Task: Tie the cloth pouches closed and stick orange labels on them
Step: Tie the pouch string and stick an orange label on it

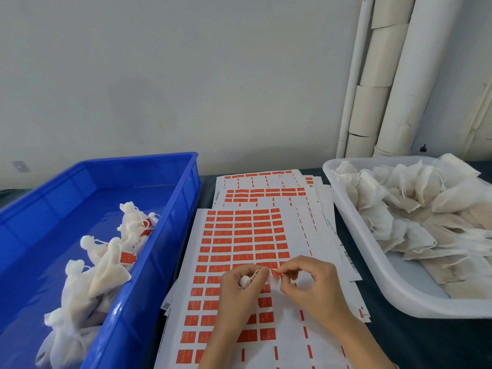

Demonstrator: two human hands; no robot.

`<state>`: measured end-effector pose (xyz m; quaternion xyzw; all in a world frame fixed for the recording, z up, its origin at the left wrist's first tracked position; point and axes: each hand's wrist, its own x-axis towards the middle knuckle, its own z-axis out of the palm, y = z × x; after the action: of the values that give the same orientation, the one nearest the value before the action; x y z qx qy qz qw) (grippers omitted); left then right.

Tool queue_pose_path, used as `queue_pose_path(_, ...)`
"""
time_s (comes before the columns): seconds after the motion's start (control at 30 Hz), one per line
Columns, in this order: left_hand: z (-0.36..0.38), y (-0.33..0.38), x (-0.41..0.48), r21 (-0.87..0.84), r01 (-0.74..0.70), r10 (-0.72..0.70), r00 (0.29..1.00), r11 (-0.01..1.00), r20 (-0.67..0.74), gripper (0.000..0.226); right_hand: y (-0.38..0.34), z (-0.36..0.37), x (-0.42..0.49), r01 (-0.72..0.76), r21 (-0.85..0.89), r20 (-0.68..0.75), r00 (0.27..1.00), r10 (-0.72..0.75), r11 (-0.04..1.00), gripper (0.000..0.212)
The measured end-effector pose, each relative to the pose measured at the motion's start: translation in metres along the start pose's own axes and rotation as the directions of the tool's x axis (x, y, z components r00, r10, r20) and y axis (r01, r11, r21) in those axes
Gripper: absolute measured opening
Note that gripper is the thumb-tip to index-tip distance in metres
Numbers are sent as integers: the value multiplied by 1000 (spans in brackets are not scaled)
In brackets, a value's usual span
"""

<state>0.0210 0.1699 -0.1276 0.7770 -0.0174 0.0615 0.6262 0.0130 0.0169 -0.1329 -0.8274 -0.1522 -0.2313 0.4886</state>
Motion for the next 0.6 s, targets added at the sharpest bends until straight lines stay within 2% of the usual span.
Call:
queue_pose_path(0.2, -1, 3, -1, -3, -7, 7, 1000, 1000, -4, 23, -1, -2, 0, 151, -113, -27, 987, -155, 982, 26)
queue_pose_path(0.37, 0, 3, -2, 20, -10, 11, 1000, 1000, -27, 26, 0, -1, -1, 181, -147, -36, 981, -188, 972, 23)
queue_pose_path(0.6, 0, 1, 0, 28, 2, -1, 999, 1000, -45, 22, 1, -2, -1, 205, -199, 32, 979, -203, 958, 16)
